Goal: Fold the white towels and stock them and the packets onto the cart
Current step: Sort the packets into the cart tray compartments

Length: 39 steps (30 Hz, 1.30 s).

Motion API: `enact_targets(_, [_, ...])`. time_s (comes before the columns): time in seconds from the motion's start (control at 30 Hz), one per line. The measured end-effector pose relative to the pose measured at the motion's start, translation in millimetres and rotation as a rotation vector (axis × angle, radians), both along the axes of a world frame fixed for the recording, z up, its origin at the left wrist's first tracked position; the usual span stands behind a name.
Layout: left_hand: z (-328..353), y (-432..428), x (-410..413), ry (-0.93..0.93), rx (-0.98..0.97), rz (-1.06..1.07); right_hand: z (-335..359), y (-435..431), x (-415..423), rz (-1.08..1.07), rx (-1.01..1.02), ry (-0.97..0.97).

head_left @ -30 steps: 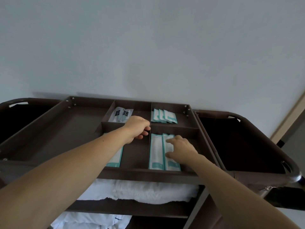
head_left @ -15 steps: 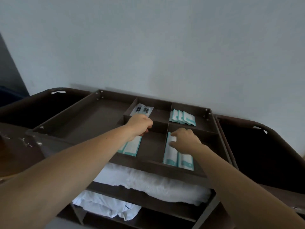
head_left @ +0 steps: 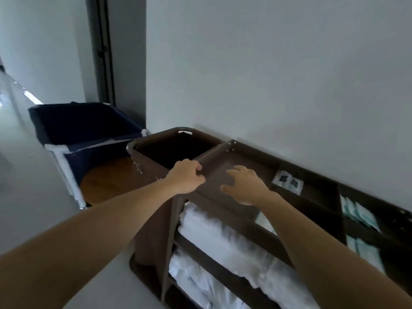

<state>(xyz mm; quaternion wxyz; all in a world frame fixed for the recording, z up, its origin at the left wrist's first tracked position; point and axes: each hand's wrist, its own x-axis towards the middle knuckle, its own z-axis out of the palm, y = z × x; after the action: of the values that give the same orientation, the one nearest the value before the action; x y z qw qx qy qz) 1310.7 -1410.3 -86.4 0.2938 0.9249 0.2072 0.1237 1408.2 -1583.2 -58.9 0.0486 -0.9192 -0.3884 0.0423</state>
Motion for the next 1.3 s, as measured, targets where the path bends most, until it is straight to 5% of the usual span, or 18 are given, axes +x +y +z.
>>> enact_targets(0.57, [-44, 305, -188, 0.115, -0.034, 0.522, -23, 355, -128, 0.441, -0.059, 0.022])
enact_targets(0.87, [-56, 416, -163, 0.251, 0.016, 0.634, -54, 501, -100, 0.561, -0.087, 0.056])
enact_targets(1.3, [-93, 577, -70, 0.289, -0.039, 0.494, -92, 667, -20, 0.400, -0.258, 0.162])
